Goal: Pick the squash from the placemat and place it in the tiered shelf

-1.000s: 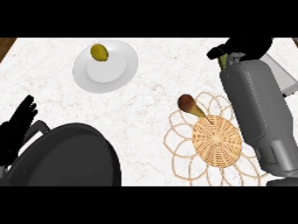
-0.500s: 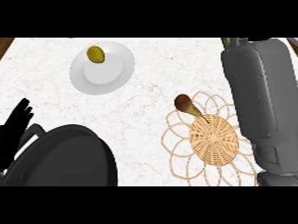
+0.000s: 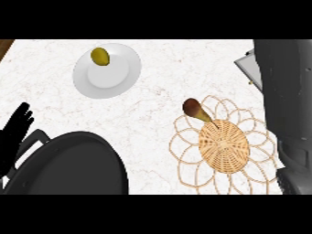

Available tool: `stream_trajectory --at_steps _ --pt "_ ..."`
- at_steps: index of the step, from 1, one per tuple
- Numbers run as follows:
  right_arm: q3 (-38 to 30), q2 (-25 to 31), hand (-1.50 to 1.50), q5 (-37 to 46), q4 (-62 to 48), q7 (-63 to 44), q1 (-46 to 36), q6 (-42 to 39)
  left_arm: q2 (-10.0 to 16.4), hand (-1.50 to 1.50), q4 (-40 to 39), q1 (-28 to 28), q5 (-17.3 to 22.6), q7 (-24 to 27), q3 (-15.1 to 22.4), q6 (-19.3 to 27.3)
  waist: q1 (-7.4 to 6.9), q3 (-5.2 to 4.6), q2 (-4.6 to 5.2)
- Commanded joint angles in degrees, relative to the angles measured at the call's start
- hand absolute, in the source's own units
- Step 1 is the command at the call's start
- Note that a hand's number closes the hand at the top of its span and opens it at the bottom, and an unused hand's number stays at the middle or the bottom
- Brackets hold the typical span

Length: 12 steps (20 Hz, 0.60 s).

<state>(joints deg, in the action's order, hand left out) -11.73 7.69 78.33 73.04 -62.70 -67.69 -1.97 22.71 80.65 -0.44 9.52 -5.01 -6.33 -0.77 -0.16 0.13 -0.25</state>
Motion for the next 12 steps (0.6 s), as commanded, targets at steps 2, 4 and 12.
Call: stream_trajectory --at_steps 2,4,12 --pt "-0.6 4.6 1.5 4.96 -3.1 -6.63 -6.35 -7.62 -1.64 0.0 -2.95 0.32 -1.02 1.1 0.99 -0.29 0.23 -0.23 0.16" --pt "-1.1 5.9 1.5 6.47 -5.49 -6.35 -6.59 -10.05 -2.29 0.0 -1.85 0.11 -1.73 2.22 0.85 1.02 0.1 -0.23 0.15" --pt "-6.72 13.67 1.5 5.69 -17.56 0.85 -11.4 -7.72 -3.56 0.0 -0.51 2.48 -2.33 -1.03 2.04 1.9 -0.55 -0.17 0.51"
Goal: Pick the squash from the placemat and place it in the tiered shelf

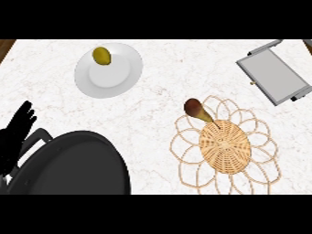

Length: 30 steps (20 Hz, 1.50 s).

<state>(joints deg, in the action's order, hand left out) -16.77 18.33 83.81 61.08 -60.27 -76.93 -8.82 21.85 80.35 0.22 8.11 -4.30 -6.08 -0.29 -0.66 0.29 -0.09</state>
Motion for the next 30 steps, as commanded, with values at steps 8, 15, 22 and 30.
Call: stream_trajectory --at_steps 8,15,22,30 --pt "-2.54 7.37 1.5 3.11 -12.53 -0.04 -1.63 1.41 -1.91 0.0 3.19 1.44 0.0 -4.48 1.09 0.48 -0.32 -0.3 0.33" --pt "-5.26 10.87 1.5 1.26 -17.05 3.63 1.62 8.47 -2.7 0.0 2.87 -1.93 -1.1 -0.75 0.44 -0.08 -0.48 -0.28 0.37" --pt "-9.05 14.44 1.5 -1.84 -21.72 6.33 3.85 14.4 -1.51 0.0 2.02 -3.17 -0.21 -0.34 -0.91 -2.48 -0.42 -0.27 0.31" --pt "-10.09 16.64 -1.5 -1.03 -29.76 4.78 5.61 19.84 -2.3 0.0 0.93 -2.62 -0.5 1.51 -0.84 -3.81 -0.83 -0.29 0.52"
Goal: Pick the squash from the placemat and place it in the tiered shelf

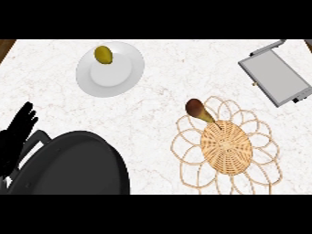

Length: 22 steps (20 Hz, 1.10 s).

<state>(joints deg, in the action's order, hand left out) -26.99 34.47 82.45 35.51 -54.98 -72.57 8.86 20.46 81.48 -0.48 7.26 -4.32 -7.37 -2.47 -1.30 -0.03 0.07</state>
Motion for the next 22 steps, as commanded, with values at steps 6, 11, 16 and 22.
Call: stream_trajectory --at_steps 6,11,16,22 --pt "-0.98 0.39 -1.5 -3.83 -2.65 5.58 4.81 8.2 -2.35 0.0 0.41 -0.29 -1.04 -0.97 0.47 1.38 0.34 0.06 0.23" --pt "-2.14 1.78 -1.5 -6.78 -2.09 6.23 1.6 10.38 -2.72 0.0 -1.29 0.37 -1.27 -0.37 0.76 0.3 0.37 0.04 0.25" --pt "-5.61 -1.37 -1.5 -13.82 4.52 6.44 3.25 12.87 -0.56 0.0 -3.84 2.08 -0.67 -0.55 -1.68 -0.63 1.35 0.02 -0.06" --pt "-6.45 -2.1 -1.5 -18.75 14.82 7.41 5.09 15.01 -0.46 0.0 -1.52 -1.08 -0.07 -0.29 -2.39 -1.52 1.69 0.01 -0.35"
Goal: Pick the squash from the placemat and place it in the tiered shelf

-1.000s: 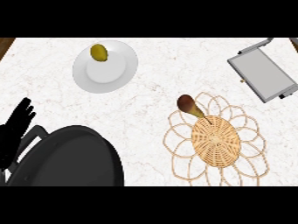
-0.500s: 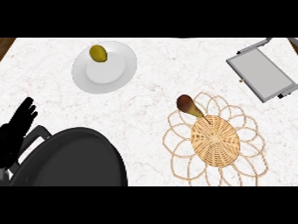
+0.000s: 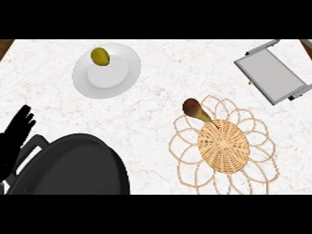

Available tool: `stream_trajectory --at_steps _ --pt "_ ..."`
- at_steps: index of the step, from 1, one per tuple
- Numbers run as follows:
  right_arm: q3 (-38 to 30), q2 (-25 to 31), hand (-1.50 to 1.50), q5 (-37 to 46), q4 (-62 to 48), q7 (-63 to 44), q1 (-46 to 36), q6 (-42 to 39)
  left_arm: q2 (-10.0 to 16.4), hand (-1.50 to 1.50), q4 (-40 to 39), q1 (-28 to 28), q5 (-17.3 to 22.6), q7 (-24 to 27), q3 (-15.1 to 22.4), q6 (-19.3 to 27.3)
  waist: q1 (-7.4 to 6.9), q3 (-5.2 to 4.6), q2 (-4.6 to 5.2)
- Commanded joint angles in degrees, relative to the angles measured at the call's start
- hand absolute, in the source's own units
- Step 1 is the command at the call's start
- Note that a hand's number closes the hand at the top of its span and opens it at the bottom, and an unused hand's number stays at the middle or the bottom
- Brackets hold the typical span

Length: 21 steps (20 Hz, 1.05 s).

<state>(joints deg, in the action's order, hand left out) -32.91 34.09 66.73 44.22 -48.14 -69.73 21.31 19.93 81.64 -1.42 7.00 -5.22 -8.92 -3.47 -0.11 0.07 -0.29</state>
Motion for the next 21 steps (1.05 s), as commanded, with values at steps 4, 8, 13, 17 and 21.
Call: stream_trajectory --at_steps 4,8,13,17,21 --pt "1.7 -1.03 -1.5 -3.83 19.54 -4.02 3.27 -4.94 -2.08 0.0 -1.85 -1.64 -0.9 1.84 0.6 0.16 1.44 -0.14 -0.39" --pt "2.55 2.04 -1.5 -2.45 32.21 -11.67 4.46 -14.54 -2.88 0.0 2.73 -2.02 -2.26 -1.54 1.23 3.42 2.48 -0.12 -0.97" --pt "0.58 5.22 -1.5 -3.39 47.24 -18.5 7.95 -28.6 -0.24 0.0 1.94 -4.87 -0.07 -1.23 -1.72 1.09 4.72 -0.16 -1.98" --pt "-1.35 5.37 -1.5 -6.46 57.25 -22.35 9.2 -40.43 -1.05 0.0 1.04 -5.38 -0.44 0.3 -1.9 1.82 5.43 -0.2 -2.09" --pt "-5.1 8.81 -1.5 -9.49 65.99 -23.16 9.52 -49.91 -0.05 0.0 2.9 -6.12 1.34 -1.35 -3.19 0.96 5.62 -0.15 -2.38"
